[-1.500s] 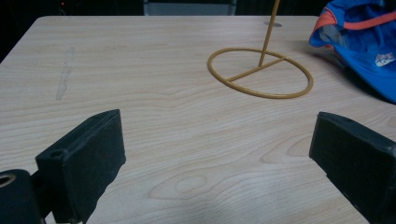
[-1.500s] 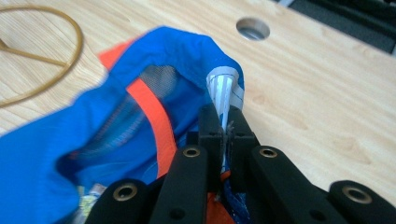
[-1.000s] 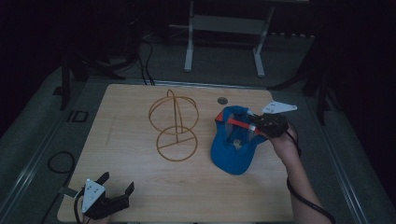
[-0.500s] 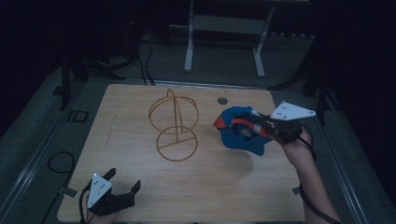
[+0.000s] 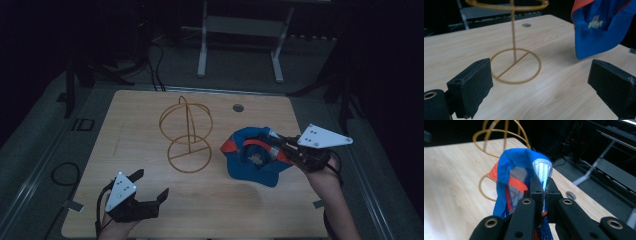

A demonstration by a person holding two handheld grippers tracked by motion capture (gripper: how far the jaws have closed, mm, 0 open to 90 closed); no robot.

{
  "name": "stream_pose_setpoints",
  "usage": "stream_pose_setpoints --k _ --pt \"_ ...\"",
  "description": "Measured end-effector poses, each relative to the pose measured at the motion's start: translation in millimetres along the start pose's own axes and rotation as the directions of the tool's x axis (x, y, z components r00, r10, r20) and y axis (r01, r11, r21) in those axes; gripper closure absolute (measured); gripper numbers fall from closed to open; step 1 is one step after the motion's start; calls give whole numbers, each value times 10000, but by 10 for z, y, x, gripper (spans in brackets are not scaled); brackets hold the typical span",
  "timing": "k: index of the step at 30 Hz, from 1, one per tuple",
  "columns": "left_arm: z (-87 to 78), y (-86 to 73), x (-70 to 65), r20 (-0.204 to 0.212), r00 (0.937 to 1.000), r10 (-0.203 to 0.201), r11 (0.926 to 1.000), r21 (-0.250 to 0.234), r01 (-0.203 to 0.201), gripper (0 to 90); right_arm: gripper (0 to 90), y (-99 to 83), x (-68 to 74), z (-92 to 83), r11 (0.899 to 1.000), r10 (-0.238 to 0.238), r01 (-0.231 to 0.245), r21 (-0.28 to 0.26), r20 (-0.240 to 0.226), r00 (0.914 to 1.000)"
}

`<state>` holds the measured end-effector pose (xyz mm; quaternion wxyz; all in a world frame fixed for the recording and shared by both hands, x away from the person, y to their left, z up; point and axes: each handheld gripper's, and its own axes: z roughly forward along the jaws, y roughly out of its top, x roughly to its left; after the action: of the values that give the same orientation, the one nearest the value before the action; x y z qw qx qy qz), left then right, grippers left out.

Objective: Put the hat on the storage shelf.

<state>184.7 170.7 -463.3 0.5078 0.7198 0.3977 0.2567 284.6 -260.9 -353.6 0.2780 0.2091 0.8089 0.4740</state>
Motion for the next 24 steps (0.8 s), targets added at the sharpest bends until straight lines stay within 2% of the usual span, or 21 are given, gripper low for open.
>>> stream_pose_setpoints --k 4,8,10,15,18,20,24 --pt "76 155 -79 517 9984 246 9997 -99 -241 71 881 17 109 -41 9998 -112 107 -165 -331 9994" --pt "183 286 -160 780 9945 699 9976 -72 -695 94 881 53 198 -68 9995 -216 199 -259 -672 9975" --pt "210 317 -174 896 9929 786 9969 -60 -784 107 881 66 219 -68 9994 -298 285 -213 -642 9975" --pt "392 529 -295 1308 9839 1217 9925 -17 -1226 121 881 121 273 -65 9981 -542 520 -320 -746 9957" --pt "488 639 -334 1574 9796 1252 9920 -55 -1260 142 881 134 287 -61 9979 -563 535 -369 -798 9952" --pt "548 706 -374 1611 9769 1406 9900 -85 -1411 148 881 139 298 -60 9976 -574 538 -432 -872 9945" --pt "668 828 -468 1945 9679 1591 9869 -53 -1612 151 881 151 338 -57 9973 -614 568 -474 -1018 9929"
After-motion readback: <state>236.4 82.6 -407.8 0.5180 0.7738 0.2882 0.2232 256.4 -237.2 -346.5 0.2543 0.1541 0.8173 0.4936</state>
